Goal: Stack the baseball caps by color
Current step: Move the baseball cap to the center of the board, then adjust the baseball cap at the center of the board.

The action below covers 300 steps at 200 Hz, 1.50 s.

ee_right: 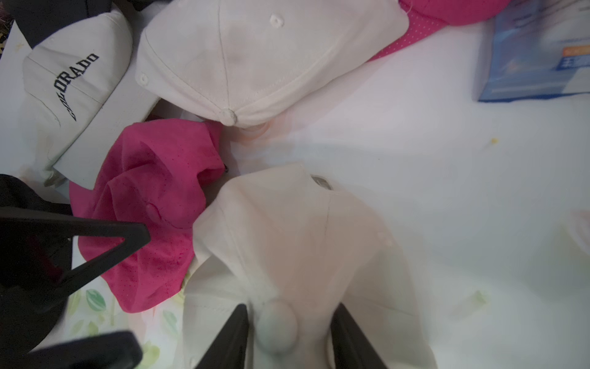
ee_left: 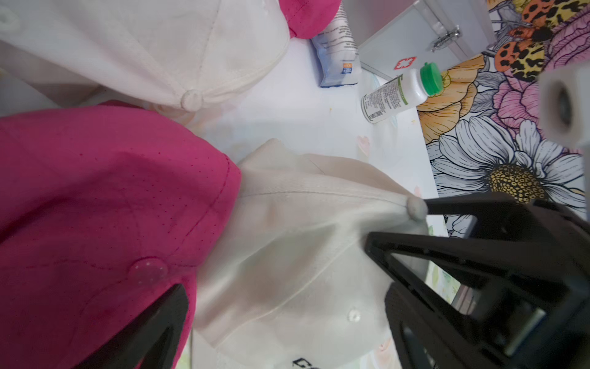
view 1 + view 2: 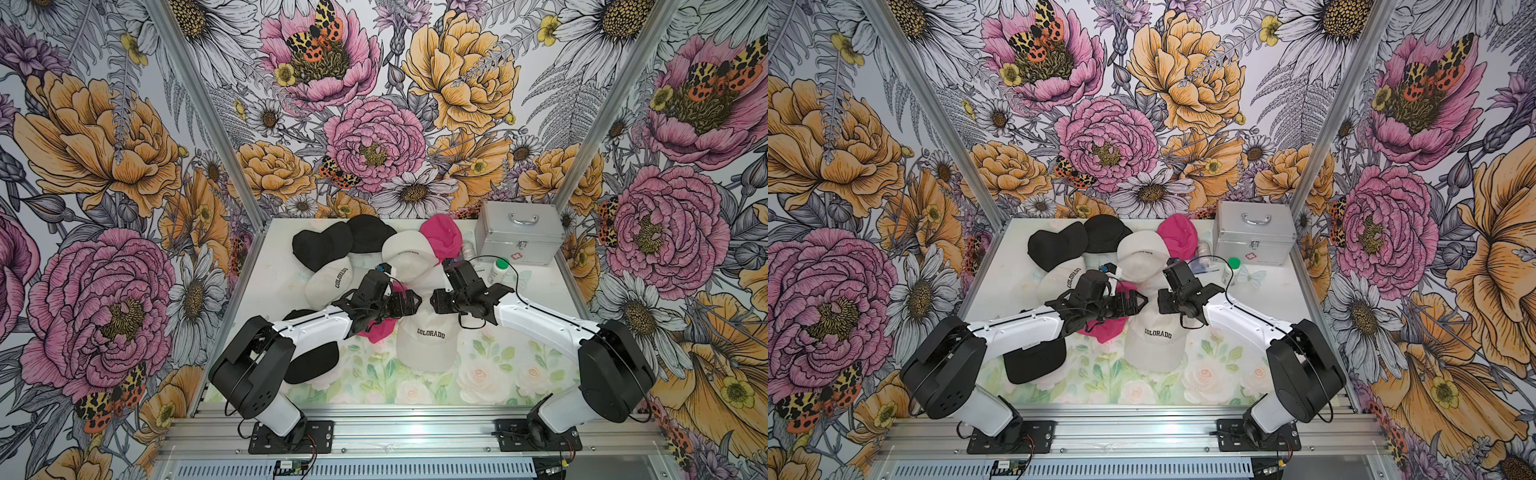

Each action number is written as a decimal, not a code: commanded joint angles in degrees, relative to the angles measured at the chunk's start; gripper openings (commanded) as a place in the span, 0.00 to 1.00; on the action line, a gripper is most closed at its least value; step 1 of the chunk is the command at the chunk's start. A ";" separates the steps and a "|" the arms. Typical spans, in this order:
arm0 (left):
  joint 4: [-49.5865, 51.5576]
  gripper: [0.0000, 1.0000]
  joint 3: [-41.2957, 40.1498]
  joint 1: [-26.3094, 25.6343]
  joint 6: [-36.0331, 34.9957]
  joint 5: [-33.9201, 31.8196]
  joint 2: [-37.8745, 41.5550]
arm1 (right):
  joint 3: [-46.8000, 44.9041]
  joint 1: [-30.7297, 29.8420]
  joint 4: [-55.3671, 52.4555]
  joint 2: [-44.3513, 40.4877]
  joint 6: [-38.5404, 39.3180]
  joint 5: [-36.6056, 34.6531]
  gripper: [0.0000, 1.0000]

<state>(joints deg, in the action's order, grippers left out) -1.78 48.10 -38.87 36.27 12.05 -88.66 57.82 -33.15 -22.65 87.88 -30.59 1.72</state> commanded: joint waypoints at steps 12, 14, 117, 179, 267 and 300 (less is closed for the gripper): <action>0.73 0.99 -1.35 -4.77 -6.22 1.73 3.95 | 2.04 2.61 2.05 -2.88 1.65 4.12 0.87; 1.19 0.99 -1.19 -5.33 -6.76 1.68 4.14 | 2.03 2.99 2.08 -3.10 2.20 4.93 0.89; 8.11 0.99 3.30 -23.22 -15.94 -1.67 -6.90 | 16.12 12.81 -7.64 14.69 25.43 35.11 0.99; -2.81 0.99 -5.66 -19.13 -14.18 3.47 -8.70 | 16.09 11.17 -12.78 16.49 30.46 41.06 0.95; -6.81 0.99 -8.20 -17.93 -12.09 4.37 -11.19 | 14.23 10.35 -16.86 5.66 28.87 48.90 0.64; -7.82 0.99 -8.80 -17.96 -11.85 4.48 -11.21 | 13.91 10.02 -16.34 5.02 26.29 36.21 0.79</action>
<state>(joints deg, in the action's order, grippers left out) -12.75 41.54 -57.45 22.59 15.77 -97.65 72.18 -22.70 -38.87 93.47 -1.91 47.48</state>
